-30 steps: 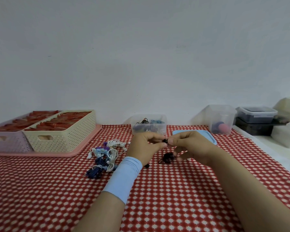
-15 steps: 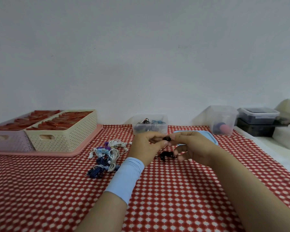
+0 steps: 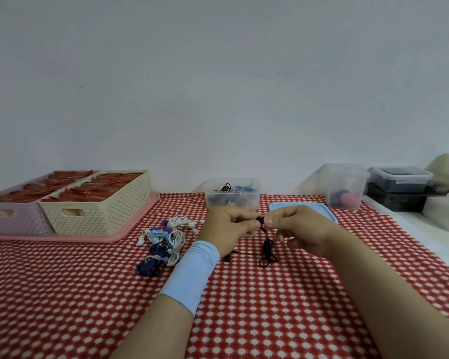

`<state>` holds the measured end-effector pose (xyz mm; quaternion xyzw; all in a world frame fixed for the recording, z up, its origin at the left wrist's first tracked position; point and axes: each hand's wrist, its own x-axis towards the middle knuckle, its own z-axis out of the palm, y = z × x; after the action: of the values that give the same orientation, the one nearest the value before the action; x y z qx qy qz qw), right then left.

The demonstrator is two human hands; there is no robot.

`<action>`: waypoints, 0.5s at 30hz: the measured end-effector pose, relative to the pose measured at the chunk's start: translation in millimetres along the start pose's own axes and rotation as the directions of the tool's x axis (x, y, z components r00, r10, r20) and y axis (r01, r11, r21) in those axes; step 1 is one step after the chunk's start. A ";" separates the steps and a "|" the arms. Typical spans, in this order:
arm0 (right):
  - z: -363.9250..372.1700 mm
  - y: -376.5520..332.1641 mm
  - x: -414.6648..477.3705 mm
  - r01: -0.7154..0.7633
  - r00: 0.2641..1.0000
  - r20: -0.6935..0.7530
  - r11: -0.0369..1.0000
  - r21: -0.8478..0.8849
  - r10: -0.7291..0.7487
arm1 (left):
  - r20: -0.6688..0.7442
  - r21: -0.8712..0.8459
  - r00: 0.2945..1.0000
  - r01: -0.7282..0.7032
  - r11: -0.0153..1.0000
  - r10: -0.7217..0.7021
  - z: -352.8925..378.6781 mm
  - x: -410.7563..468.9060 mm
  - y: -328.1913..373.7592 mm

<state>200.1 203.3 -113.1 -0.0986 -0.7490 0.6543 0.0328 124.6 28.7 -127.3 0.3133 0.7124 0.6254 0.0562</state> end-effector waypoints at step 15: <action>3.1 2.1 1.0 0.010 1.000 -0.015 1.000 -0.023 -0.010 | 0.031 -0.045 0.998 0.049 0.998 -0.047 -2.8 0.7 0.1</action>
<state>198.8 200.7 -115.7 -0.1003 -0.7567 0.6447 0.0407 122.8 26.7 -126.4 0.3041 0.7043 0.6353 0.0888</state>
